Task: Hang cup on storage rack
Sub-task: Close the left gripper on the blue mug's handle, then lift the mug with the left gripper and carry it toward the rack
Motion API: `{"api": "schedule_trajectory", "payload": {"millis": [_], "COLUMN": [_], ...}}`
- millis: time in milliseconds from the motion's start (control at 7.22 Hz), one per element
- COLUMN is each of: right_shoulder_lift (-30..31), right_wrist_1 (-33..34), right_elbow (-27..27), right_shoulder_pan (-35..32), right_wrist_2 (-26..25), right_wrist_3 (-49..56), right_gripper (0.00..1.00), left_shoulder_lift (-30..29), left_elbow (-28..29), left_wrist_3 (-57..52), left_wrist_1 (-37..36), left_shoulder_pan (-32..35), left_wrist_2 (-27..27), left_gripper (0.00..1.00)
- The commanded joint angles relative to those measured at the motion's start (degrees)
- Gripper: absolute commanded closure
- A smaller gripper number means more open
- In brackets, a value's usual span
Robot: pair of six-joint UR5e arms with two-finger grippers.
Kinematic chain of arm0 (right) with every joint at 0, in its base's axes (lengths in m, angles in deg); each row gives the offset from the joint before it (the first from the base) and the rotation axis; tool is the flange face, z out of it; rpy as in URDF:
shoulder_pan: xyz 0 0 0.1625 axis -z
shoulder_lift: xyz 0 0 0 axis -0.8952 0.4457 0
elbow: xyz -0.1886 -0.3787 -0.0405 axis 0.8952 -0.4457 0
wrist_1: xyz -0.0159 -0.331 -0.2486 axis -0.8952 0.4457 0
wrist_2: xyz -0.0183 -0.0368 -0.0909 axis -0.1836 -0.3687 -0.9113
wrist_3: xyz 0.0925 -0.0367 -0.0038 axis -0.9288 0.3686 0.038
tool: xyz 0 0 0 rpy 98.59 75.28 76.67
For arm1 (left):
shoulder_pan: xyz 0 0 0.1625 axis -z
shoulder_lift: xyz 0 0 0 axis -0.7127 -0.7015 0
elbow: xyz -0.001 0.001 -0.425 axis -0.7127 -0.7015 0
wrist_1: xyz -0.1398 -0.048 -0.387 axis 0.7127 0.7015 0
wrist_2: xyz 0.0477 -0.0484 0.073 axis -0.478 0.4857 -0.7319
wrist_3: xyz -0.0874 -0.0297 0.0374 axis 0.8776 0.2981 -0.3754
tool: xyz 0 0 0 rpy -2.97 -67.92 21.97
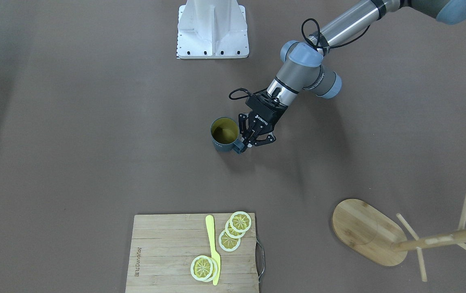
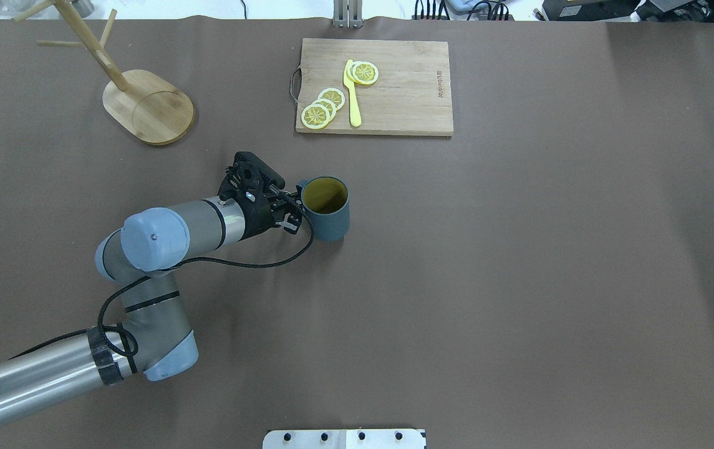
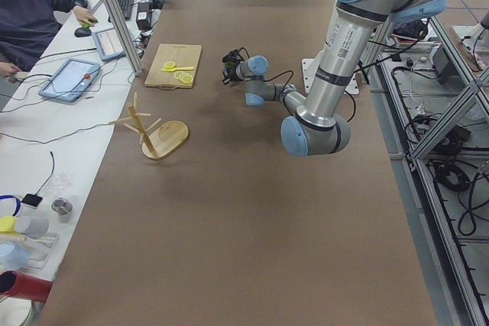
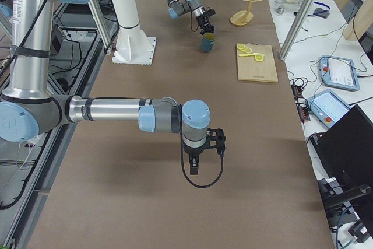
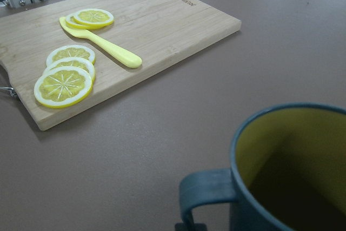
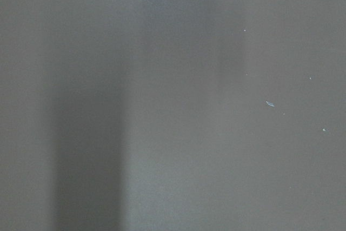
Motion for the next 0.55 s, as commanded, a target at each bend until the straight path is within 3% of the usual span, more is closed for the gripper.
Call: {"api": "schedule_trajectory", "payload": {"millis": [0, 416], "right_shoulder_lift": [0.1, 0.1], "right_wrist_1": [0.0, 0.0], "right_elbow": [-0.3, -0.3], "right_shoulder_pan": [0.0, 0.0], "right_wrist_2": [0.1, 0.1], "right_wrist_3": [0.0, 0.0], "right_gripper": [0.0, 0.0], "left_shoulder_lift": [0.1, 0.3], "left_elbow": [0.0, -0.3], "left_wrist_3": [6.7, 29.8], "left_wrist_1": [0.0, 5.1], "left_shoulder_pan": [1.7, 2.1], "left_wrist_2": [0.5, 0.6], "left_gripper": [1.0, 1.0]}}
